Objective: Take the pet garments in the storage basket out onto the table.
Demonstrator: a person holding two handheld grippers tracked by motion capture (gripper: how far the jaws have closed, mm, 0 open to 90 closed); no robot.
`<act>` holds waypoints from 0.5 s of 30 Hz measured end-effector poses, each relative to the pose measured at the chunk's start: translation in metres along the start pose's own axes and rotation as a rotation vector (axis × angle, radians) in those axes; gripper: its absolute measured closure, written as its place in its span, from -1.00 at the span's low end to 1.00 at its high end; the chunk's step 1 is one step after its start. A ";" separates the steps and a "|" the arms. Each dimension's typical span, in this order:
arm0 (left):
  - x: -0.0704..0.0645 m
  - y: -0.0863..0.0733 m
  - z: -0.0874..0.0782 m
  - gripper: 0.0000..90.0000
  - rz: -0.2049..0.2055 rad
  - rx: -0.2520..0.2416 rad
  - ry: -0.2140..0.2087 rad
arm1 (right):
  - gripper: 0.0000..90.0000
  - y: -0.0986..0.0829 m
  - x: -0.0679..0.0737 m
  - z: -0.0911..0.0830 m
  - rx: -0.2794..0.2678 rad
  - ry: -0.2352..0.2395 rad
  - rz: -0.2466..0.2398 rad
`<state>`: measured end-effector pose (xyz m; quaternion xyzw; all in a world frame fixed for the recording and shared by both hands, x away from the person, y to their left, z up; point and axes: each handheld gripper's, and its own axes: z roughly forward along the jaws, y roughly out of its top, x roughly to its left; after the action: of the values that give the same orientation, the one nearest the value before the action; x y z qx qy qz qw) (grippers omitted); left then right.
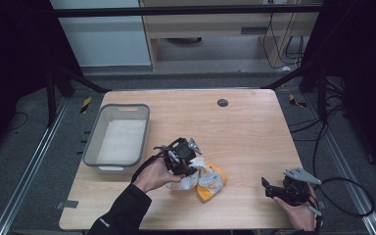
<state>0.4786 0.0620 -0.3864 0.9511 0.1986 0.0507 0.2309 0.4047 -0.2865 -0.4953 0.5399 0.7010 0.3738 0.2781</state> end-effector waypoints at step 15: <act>-0.004 -0.002 0.016 0.54 0.009 -0.004 -0.011 | -0.82 0.000 0.000 0.000 0.003 0.002 0.000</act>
<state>0.4775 0.0554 -0.4014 0.9518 0.1928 0.0472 0.2337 0.4048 -0.2863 -0.4955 0.5398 0.7020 0.3732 0.2765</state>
